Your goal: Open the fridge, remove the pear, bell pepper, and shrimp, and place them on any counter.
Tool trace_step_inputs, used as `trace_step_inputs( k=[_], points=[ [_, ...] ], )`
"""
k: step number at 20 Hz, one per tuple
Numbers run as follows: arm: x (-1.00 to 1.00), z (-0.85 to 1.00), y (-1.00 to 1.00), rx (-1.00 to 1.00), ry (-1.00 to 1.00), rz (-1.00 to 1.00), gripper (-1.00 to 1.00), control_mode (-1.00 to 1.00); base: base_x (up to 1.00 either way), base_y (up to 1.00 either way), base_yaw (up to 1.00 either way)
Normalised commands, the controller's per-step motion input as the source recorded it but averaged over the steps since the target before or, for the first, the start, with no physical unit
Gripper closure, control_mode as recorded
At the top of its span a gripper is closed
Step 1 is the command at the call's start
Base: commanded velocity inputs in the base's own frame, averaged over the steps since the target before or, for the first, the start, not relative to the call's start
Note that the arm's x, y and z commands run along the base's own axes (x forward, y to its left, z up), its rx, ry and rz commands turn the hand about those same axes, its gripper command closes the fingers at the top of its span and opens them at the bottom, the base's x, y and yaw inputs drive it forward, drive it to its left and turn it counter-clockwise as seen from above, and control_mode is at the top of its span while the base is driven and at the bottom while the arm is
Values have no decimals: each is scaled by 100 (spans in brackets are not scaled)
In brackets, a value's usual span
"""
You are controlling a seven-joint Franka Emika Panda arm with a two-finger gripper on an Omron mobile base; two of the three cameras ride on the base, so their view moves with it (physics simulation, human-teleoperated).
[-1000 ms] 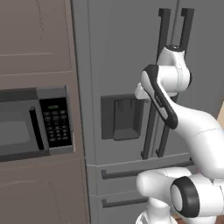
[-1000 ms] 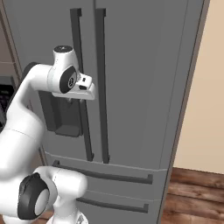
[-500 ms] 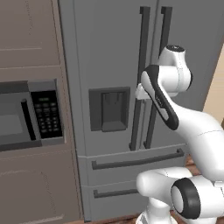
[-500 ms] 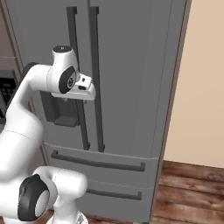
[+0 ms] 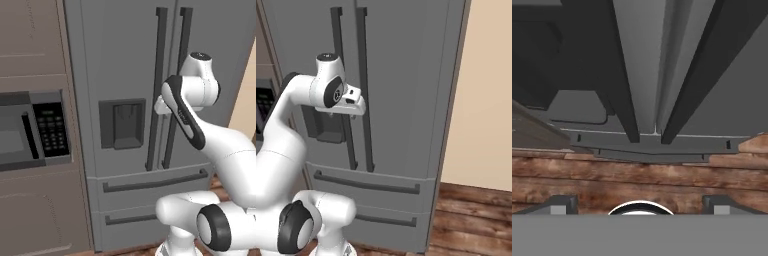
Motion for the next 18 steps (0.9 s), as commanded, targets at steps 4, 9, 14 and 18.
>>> trace_step_inputs(
  k=[4, 9, 14, 18],
  points=[
    [0, 0, 0, 0, 0, 0, -100, 100, -51, -34, 0],
    [0, 0, 0, 0, 0, 0, -100, 100, -8, -7, 0],
    [0, -3, 0, 3, -3, 0, -100, -100, 0, -3, 0],
    [0, 0, -14, 20, -26, 0, -100, -100, 0, 0, 0]
  ],
)
